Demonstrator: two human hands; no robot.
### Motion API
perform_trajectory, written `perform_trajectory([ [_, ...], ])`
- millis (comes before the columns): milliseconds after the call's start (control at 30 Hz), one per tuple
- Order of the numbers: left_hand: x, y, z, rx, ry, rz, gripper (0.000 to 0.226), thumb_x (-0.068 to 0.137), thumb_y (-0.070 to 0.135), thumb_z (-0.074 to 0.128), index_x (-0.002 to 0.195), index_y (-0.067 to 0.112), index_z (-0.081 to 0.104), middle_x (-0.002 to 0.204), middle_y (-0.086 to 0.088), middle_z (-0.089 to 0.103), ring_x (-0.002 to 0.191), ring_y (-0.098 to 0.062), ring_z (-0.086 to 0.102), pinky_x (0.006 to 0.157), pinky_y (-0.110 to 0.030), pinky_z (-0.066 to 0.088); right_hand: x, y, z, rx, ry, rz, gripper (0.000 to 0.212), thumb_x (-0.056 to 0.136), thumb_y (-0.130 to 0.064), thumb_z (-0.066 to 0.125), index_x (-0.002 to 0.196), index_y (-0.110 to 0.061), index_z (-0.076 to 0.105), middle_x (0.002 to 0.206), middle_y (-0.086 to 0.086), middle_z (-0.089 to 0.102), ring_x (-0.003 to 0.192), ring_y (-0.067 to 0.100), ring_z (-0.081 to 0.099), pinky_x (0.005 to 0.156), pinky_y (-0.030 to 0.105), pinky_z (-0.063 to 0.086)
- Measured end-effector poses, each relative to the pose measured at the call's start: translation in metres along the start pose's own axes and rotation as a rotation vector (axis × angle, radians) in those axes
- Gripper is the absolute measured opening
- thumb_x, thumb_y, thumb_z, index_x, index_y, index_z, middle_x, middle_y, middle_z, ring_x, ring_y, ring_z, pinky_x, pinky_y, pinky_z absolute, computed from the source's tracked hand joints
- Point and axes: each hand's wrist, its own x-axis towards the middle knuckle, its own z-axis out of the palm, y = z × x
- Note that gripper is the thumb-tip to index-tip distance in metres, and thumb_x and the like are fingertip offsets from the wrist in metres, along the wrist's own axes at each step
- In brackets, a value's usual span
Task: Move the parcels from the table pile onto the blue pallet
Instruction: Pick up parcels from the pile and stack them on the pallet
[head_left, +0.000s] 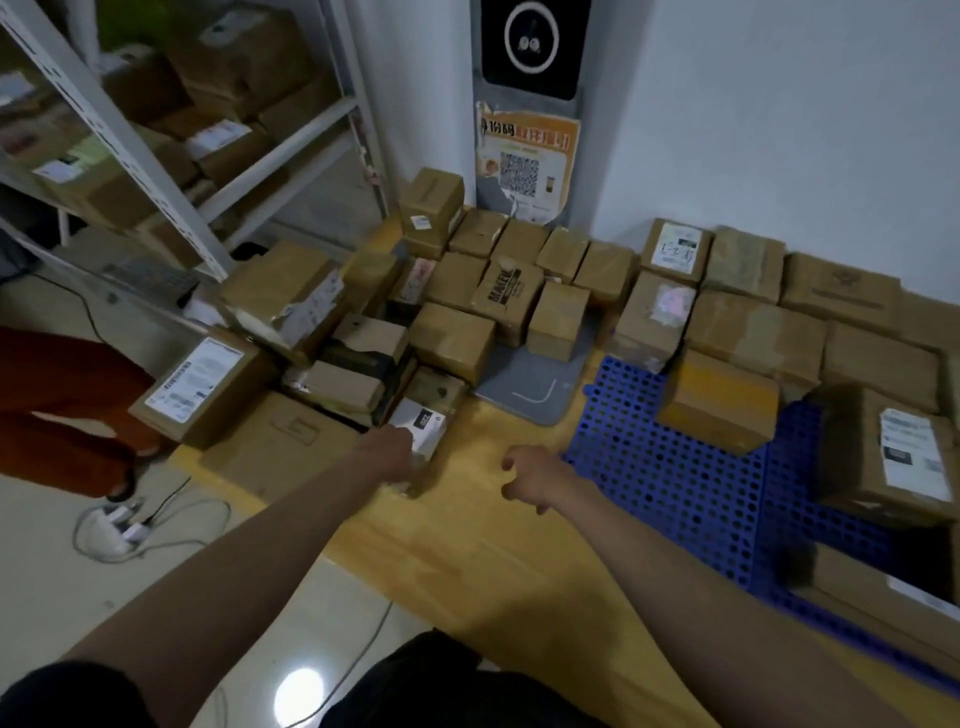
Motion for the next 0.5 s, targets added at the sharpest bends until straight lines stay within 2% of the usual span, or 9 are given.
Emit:
perform_trajectory([
  [100, 0.011, -0.018, 0.008, 0.012, -0.048, -0.004, 0.06, 0.081, 0.037, 0.072, 0.134, 0.018, 0.051, 0.137, -0.009, 0.051, 0.123, -0.027, 0.051, 0.1, -0.04, 0.046, 0.017, -0.024, 0.022, -0.012, -0.02, 0.029, 0.043, 0.09, -0.026, 0.066, 0.131, -0.019, 0.053, 0.13, 0.006, 0.051, 0.084, 0.025, 0.066, 0.062, 0.037, 0.057],
  [200, 0.021, -0.031, 0.015, 0.022, -0.089, 0.023, 0.071, 0.085, 0.036, 0.071, 0.146, 0.018, 0.039, 0.15, -0.015, 0.035, 0.135, -0.032, 0.039, 0.108, -0.046, 0.038, 0.034, -0.048, 0.042, 0.031, -0.041, 0.043, 0.041, 0.091, -0.024, 0.065, 0.13, -0.017, 0.055, 0.125, 0.007, 0.055, 0.081, 0.026, 0.067, 0.066, 0.035, 0.058],
  [300, 0.027, -0.037, 0.023, 0.039, -0.089, 0.072, 0.074, 0.084, 0.036, 0.071, 0.147, 0.018, 0.037, 0.148, -0.015, 0.038, 0.133, -0.032, 0.041, 0.106, -0.046, 0.041, 0.046, -0.069, 0.059, 0.063, -0.051, 0.054, 0.038, 0.091, -0.021, 0.064, 0.126, -0.012, 0.056, 0.118, 0.01, 0.06, 0.083, 0.03, 0.07, 0.076, 0.043, 0.06],
  [367, 0.031, -0.038, 0.03, 0.013, -0.088, 0.097, 0.077, 0.081, 0.036, 0.074, 0.147, 0.018, 0.037, 0.143, -0.014, 0.042, 0.128, -0.031, 0.045, 0.103, -0.044, 0.044, 0.053, -0.079, 0.069, 0.102, -0.056, 0.062, 0.041, 0.09, -0.019, 0.064, 0.129, -0.01, 0.053, 0.115, 0.012, 0.062, 0.082, 0.032, 0.071, 0.077, 0.044, 0.06],
  [433, 0.033, -0.038, 0.035, -0.024, -0.083, 0.076, 0.08, 0.079, 0.036, 0.076, 0.146, 0.015, 0.037, 0.14, -0.016, 0.04, 0.125, -0.033, 0.047, 0.101, -0.044, 0.046, 0.057, -0.086, 0.078, 0.157, -0.038, 0.061, 0.05, 0.089, -0.018, 0.065, 0.134, -0.011, 0.045, 0.118, 0.014, 0.062, 0.079, 0.031, 0.069, 0.077, 0.045, 0.059],
  [500, 0.035, -0.039, 0.036, -0.075, -0.071, 0.047, 0.079, 0.079, 0.037, 0.076, 0.143, 0.015, 0.037, 0.141, -0.019, 0.033, 0.122, -0.036, 0.049, 0.1, -0.043, 0.046, 0.061, -0.089, 0.083, 0.217, -0.015, 0.061, 0.056, 0.088, -0.017, 0.065, 0.137, -0.01, 0.038, 0.124, 0.016, 0.058, 0.085, 0.034, 0.066, 0.08, 0.049, 0.057],
])
